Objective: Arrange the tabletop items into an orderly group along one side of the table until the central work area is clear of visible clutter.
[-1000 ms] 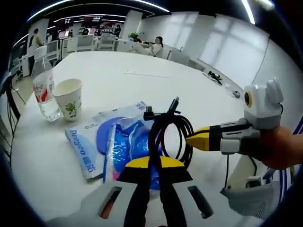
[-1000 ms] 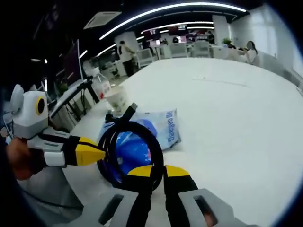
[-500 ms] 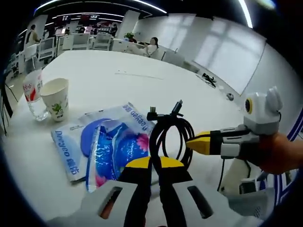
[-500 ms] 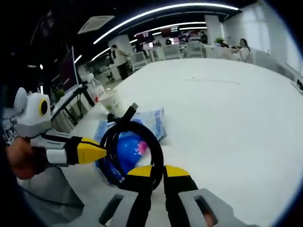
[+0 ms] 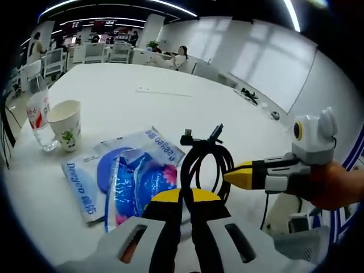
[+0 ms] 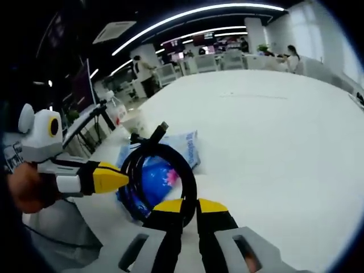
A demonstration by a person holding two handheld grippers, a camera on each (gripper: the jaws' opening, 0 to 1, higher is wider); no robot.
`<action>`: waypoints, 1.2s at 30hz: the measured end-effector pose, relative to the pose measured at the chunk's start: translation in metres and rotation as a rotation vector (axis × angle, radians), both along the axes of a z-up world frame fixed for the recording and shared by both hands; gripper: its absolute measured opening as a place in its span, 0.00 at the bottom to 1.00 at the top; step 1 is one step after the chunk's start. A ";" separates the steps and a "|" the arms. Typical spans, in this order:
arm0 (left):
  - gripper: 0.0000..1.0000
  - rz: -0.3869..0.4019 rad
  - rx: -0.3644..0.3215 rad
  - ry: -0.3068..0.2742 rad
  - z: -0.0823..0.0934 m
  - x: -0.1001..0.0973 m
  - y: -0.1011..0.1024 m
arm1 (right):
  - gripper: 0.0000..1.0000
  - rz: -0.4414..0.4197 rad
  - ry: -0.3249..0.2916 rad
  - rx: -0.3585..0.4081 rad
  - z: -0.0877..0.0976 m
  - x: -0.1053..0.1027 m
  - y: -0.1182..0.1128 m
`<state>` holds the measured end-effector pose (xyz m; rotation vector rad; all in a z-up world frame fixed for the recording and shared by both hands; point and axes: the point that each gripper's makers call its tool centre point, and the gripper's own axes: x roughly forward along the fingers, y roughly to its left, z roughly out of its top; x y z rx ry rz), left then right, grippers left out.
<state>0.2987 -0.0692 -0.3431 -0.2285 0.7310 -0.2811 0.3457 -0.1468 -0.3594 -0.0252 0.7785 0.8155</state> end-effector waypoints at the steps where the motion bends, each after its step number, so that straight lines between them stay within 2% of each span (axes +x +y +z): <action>1: 0.02 -0.077 0.123 0.000 -0.003 0.002 0.000 | 0.04 0.001 -0.002 -0.003 0.000 0.001 -0.001; 2: 0.02 -0.136 0.190 -0.034 0.007 0.010 -0.011 | 0.04 -0.009 -0.007 -0.017 -0.001 0.002 -0.004; 3: 0.02 -0.134 0.173 -0.049 0.014 0.015 -0.018 | 0.05 -0.026 -0.002 -0.023 -0.001 0.004 -0.009; 4: 0.02 -0.100 0.085 -0.066 0.021 0.024 -0.026 | 0.05 -0.055 0.011 -0.014 -0.002 0.007 -0.016; 6: 0.01 -0.074 0.022 -0.073 0.027 0.032 -0.033 | 0.05 -0.099 0.035 0.038 0.000 0.012 -0.025; 9: 0.01 -0.112 0.063 -0.056 0.020 0.039 -0.038 | 0.05 -0.107 0.028 0.031 0.001 0.017 -0.035; 16: 0.02 -0.152 0.050 -0.038 0.015 0.046 -0.066 | 0.04 -0.175 0.043 0.042 -0.002 0.023 -0.065; 21: 0.01 -0.173 0.047 -0.022 0.008 0.052 -0.076 | 0.04 -0.200 0.056 0.043 -0.008 0.025 -0.080; 31: 0.01 -0.165 0.039 0.014 -0.010 0.068 -0.083 | 0.04 -0.217 0.078 0.036 -0.014 0.033 -0.086; 36: 0.01 -0.138 0.031 0.043 -0.020 0.069 -0.082 | 0.04 -0.212 0.091 0.026 -0.018 0.037 -0.085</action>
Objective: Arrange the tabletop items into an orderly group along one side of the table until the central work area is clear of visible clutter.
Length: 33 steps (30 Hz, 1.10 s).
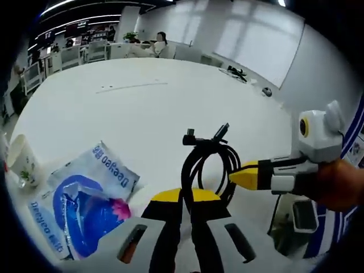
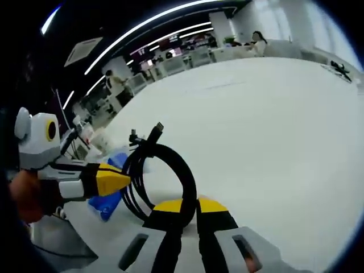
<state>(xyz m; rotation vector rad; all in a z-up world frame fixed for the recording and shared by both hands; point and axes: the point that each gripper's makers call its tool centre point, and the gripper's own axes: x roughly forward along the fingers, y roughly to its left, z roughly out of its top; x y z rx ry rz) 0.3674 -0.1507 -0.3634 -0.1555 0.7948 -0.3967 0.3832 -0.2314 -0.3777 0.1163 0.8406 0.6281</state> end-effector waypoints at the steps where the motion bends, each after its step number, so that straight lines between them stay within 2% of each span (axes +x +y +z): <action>1: 0.02 -0.001 0.001 0.003 0.004 0.000 -0.002 | 0.04 0.002 0.002 -0.003 -0.002 0.002 0.000; 4: 0.02 0.004 0.004 0.015 0.001 0.001 -0.002 | 0.04 0.009 0.009 -0.008 -0.006 0.011 0.001; 7: 0.02 0.009 0.005 0.025 -0.007 0.008 0.002 | 0.04 0.010 0.017 -0.011 -0.008 0.012 0.001; 22: 0.03 0.042 0.019 0.057 -0.016 0.005 0.008 | 0.05 0.032 0.041 -0.019 -0.015 0.015 0.003; 33: 0.05 0.049 0.040 0.066 -0.025 0.009 0.012 | 0.05 0.030 0.050 -0.031 -0.017 0.015 0.005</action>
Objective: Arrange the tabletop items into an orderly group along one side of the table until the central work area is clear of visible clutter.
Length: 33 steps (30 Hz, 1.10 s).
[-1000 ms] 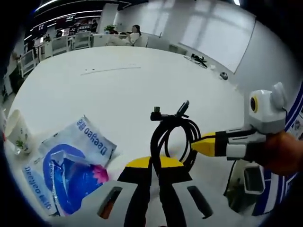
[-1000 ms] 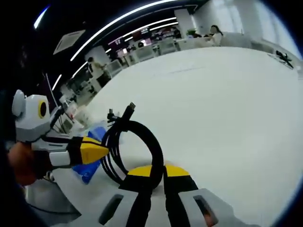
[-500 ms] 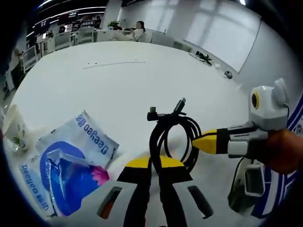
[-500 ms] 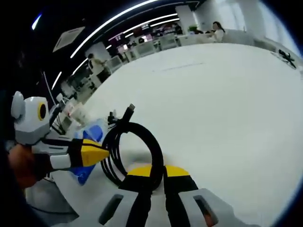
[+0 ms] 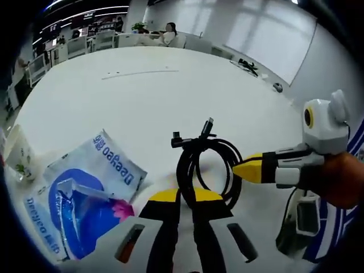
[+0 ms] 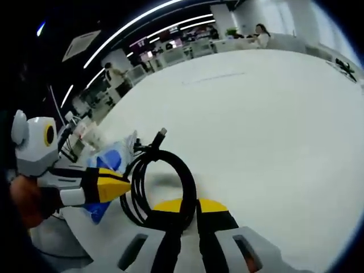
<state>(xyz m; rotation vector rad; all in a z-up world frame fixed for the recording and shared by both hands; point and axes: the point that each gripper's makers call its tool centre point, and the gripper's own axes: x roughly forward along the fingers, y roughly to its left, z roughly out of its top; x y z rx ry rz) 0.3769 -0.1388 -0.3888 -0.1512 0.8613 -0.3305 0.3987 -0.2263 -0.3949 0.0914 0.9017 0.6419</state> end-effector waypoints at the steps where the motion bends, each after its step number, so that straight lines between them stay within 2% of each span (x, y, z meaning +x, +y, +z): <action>1: 0.06 -0.001 0.004 0.000 0.000 0.000 0.000 | 0.06 -0.002 0.002 -0.001 -0.001 0.001 0.000; 4: 0.06 -0.003 0.041 0.000 0.000 0.001 0.004 | 0.05 -0.021 -0.006 0.012 0.002 0.004 -0.001; 13: 0.07 0.011 0.032 -0.021 0.007 0.000 0.010 | 0.04 -0.006 -0.014 -0.018 0.002 0.004 -0.003; 21: 0.07 0.030 0.027 -0.048 0.023 -0.007 0.015 | 0.05 0.000 -0.040 -0.041 0.002 0.004 -0.006; 24: 0.06 0.033 0.031 -0.057 0.030 -0.013 0.018 | 0.03 0.006 -0.054 -0.044 0.004 0.005 -0.005; 33: 0.06 0.048 0.048 -0.063 0.031 -0.031 0.033 | 0.03 0.030 -0.072 -0.046 0.010 -0.001 0.001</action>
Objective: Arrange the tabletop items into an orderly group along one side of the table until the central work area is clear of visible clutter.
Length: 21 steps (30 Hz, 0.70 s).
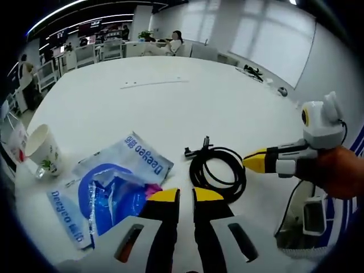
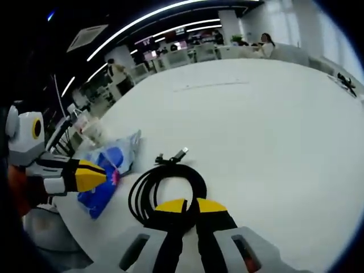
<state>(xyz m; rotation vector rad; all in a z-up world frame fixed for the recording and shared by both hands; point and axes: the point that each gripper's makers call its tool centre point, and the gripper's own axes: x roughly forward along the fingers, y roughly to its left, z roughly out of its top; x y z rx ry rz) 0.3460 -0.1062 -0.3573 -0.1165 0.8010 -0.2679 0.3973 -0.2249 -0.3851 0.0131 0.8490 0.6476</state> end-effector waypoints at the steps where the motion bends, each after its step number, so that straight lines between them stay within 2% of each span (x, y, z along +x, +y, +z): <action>1: 0.06 0.001 0.002 -0.002 0.000 -0.002 0.003 | 0.03 0.004 -0.002 0.001 0.000 -0.001 0.002; 9: 0.06 0.051 0.005 -0.031 0.012 -0.009 0.023 | 0.03 0.049 -0.004 0.010 0.000 -0.009 0.024; 14: 0.05 0.097 0.014 -0.044 0.017 -0.024 0.041 | 0.04 0.102 -0.011 0.019 0.003 -0.018 0.047; 21: 0.06 0.147 0.007 -0.033 0.015 -0.042 0.062 | 0.05 0.158 -0.017 0.028 0.005 -0.026 0.070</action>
